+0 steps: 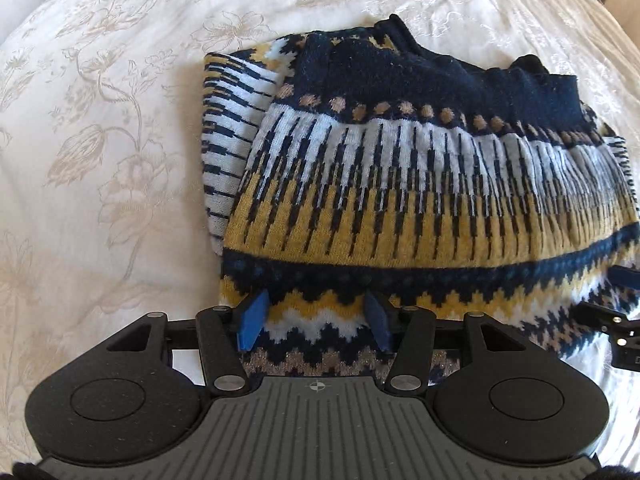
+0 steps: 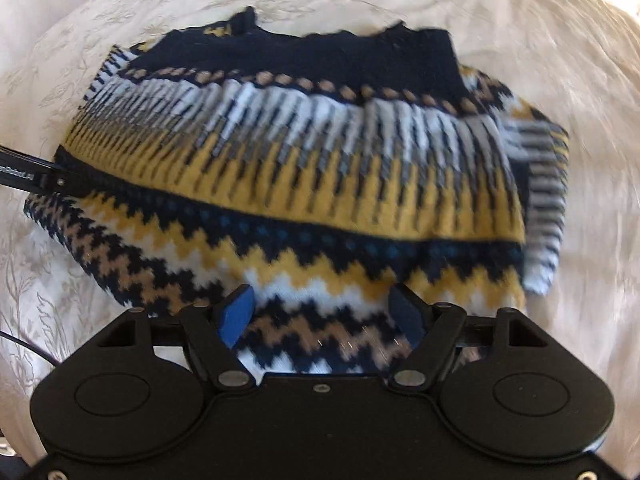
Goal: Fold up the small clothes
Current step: 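Release the hem and pull both tools back from the folded sweater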
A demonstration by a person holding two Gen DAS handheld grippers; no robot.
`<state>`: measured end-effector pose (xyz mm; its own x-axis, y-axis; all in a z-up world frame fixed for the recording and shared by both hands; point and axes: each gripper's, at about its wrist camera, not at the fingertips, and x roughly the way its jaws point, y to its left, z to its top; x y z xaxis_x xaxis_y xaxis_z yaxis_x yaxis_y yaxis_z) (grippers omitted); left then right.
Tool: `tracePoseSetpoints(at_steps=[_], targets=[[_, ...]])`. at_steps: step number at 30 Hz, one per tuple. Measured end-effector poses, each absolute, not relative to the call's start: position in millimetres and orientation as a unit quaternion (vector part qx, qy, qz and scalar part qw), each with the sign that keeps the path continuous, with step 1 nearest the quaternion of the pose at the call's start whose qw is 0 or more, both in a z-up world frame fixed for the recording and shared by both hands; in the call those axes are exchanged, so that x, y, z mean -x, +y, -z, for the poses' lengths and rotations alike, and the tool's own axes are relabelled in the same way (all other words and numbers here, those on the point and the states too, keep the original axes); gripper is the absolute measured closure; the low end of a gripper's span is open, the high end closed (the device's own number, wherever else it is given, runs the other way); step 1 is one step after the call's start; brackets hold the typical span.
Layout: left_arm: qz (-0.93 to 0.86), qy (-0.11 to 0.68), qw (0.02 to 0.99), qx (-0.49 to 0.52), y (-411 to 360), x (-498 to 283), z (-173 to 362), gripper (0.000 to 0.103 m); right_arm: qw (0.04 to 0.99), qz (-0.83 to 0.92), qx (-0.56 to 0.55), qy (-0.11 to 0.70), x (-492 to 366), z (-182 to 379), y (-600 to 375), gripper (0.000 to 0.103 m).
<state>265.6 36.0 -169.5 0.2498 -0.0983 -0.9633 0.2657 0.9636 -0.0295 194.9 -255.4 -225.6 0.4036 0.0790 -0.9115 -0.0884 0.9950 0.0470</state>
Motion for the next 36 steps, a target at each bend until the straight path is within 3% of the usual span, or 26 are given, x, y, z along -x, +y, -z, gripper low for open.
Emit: tracePoseSetpoints(at_steps=[26,30,36], targets=[[0.111,0.574,0.807,-0.081,50,-220,168,0.044,0.839,0.008,-0.098,0.535,-131,208,-287,0.021],[0.096,0.585,0.803,-0.06,63,-211,175,0.032,0.836,0.018,-0.125,0.535,-120,206,-293,0.018],[0.084,0.599,0.795,-0.035,81,-196,184,0.032,0.833,0.024,-0.158,0.53,-110,206,-293,0.014]])
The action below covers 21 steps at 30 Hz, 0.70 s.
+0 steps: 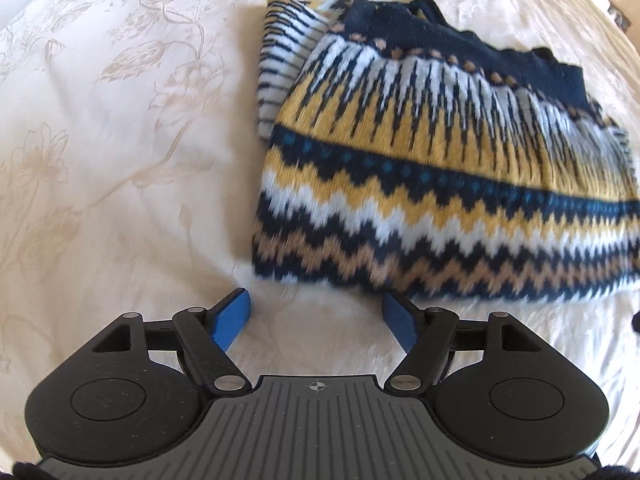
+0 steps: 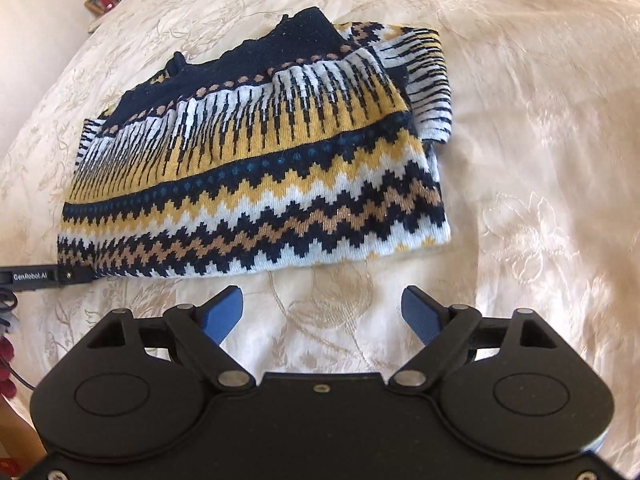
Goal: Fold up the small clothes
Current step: 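Release the hem and pull both tools back from the folded sweater, then grasp one side edge of the folded sweater with the right tool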
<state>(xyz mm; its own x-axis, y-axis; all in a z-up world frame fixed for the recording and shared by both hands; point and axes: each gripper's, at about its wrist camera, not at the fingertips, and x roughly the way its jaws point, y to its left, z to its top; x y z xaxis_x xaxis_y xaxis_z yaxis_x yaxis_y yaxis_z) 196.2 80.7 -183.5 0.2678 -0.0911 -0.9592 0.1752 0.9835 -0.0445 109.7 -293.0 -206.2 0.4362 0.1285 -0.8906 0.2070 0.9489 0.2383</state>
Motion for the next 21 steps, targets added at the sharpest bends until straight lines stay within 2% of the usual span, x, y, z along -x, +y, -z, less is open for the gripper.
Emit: tracePoseSetpoints(at_steps=[3,5,7,13,21], targets=[[0.09,0.594,0.798,-0.04,84,-187,183,0.032,0.83,0.018,-0.174,0.529,-106,208,-293,0.008],[0.091,0.594,0.799,-0.031,87,-182,181,0.032,0.829,0.016,-0.181,0.529,-103,210,-293,0.007],[0.098,0.597,0.796,-0.021,89,-177,178,0.031,0.827,0.015,-0.19,0.528,-101,212,-294,0.001],[0.119,0.6,0.791,0.002,83,-173,163,0.031,0.821,0.007,-0.213,0.529,-101,216,-300,0.0],[0.143,0.562,0.815,0.022,56,-187,129,0.031,0.82,0.007,-0.257,0.511,-104,212,-317,0.0]])
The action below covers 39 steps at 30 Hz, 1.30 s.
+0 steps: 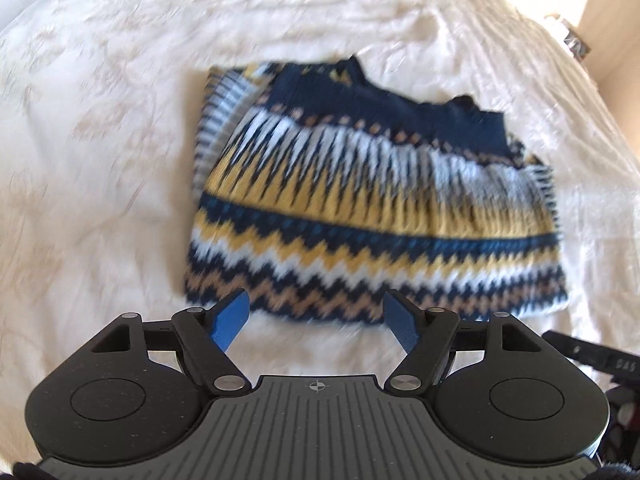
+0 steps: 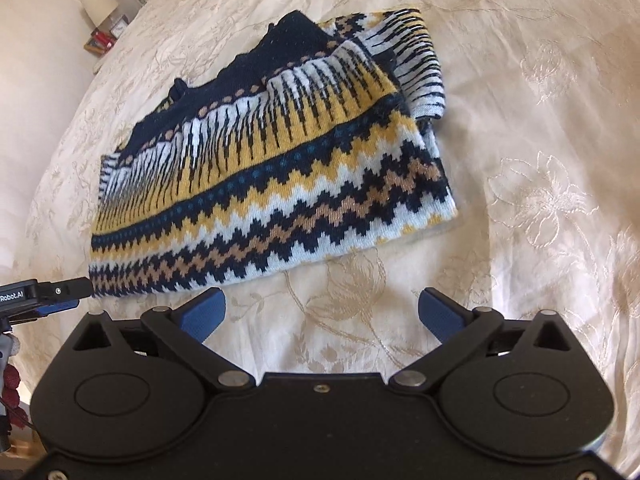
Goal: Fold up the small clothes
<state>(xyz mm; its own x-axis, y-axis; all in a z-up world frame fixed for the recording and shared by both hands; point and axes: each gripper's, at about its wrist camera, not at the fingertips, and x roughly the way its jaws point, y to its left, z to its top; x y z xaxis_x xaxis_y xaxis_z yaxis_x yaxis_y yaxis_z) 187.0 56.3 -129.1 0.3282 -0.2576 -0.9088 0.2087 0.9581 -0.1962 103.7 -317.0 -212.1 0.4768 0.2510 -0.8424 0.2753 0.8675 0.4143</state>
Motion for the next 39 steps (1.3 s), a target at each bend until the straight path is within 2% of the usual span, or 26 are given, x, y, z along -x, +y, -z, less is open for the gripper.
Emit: tracePoseSetpoints(at_steps=[8,20,28,30,39], targets=[[0.154,0.553,0.819,0.01,17,-227,137,0.03,0.826,0.004,-0.278,0.49,-122,205,-342,0.0],[0.139,0.567,0.811,-0.046,-31,-282,188,0.03,0.835,-0.02,-0.275,0.476,-172,204,-385,0.0],[0.136,0.58,0.8,-0.072,-44,-302,213,0.004,0.816,-0.055,-0.283,0.502,-212,232,-404,0.0],[0.136,0.582,0.798,-0.075,-46,-303,217,0.001,0.806,-0.068,-0.297,0.507,-220,243,-407,0.0],[0.133,0.576,0.803,-0.075,-46,-300,223,0.0,0.779,-0.109,-0.405,0.466,-231,268,-425,0.0]])
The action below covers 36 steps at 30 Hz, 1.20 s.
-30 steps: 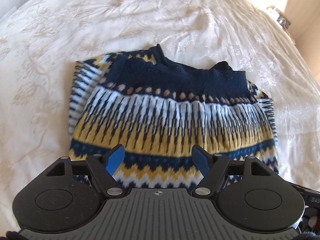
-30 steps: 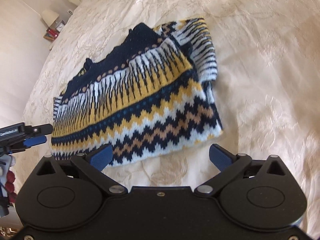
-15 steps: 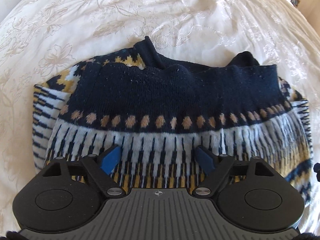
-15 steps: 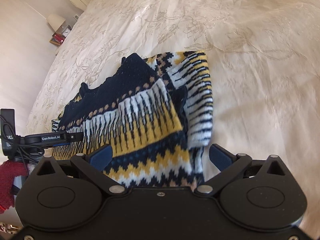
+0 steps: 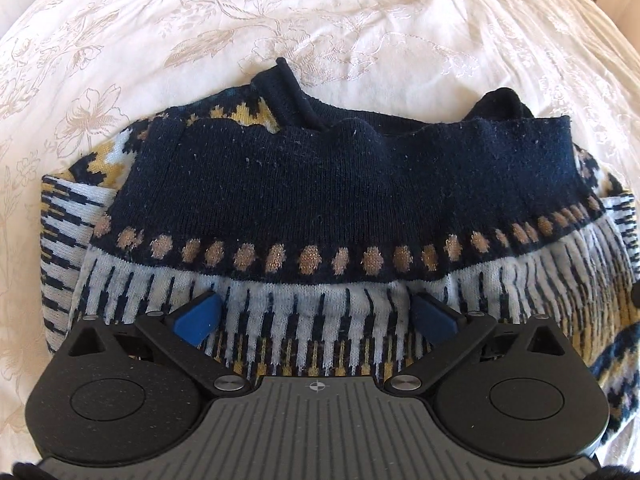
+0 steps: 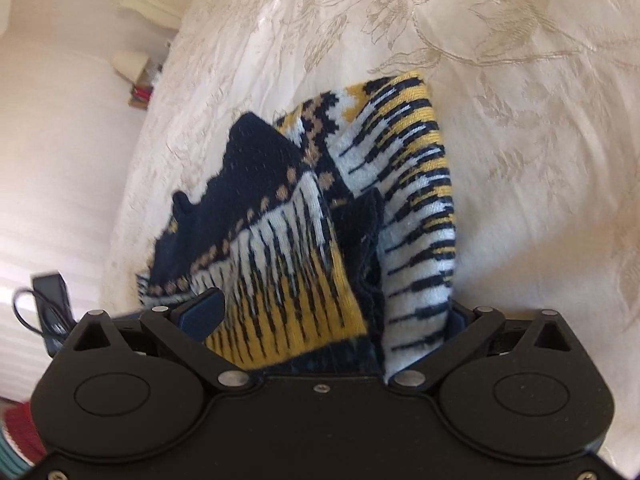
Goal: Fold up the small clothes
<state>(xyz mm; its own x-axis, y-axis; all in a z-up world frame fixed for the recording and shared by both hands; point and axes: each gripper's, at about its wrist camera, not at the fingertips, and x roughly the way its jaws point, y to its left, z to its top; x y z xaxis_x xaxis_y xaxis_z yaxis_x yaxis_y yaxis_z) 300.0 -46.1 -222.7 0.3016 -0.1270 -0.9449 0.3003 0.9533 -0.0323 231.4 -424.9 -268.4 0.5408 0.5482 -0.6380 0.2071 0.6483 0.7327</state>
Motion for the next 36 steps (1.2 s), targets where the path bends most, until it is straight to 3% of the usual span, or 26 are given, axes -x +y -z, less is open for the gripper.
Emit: tracePoseSetpoints(at_steps=[6,10,17,22,26,27,29,31,33,36], targets=[[0.127,0.592,0.792,-0.078,-53,-304,222,0.0,0.782,-0.119,-0.413,0.45,-234,271,-422,0.0],[0.115,0.588,0.799,-0.052,-54,-315,201,0.011,0.787,-0.12,-0.412,0.443,-236,272,-420,0.0],[0.118,0.58,0.803,-0.071,-82,-341,200,0.011,0.788,-0.131,-0.415,0.437,-233,273,-424,0.0],[0.117,0.584,0.797,-0.102,-95,-356,223,0.004,0.776,-0.129,-0.426,0.447,-235,273,-430,0.0],[0.125,0.583,0.798,-0.09,-91,-356,219,0.006,0.766,-0.128,-0.428,0.462,-241,272,-430,0.0],[0.127,0.579,0.801,-0.083,-87,-355,213,0.011,0.765,-0.125,-0.425,0.467,-243,270,-429,0.003],[0.128,0.57,0.809,-0.069,-74,-350,199,0.014,0.768,-0.118,-0.407,0.48,-245,266,-425,0.023],[0.131,0.56,0.816,-0.057,-58,-339,184,0.014,0.776,-0.103,-0.371,0.499,-247,259,-418,0.05],[0.129,0.556,0.82,-0.05,-41,-326,171,0.014,0.786,-0.09,-0.333,0.514,-247,251,-410,0.059],[0.124,0.557,0.82,-0.034,-15,-306,155,0.014,0.794,-0.065,-0.3,0.525,-248,235,-398,0.065]])
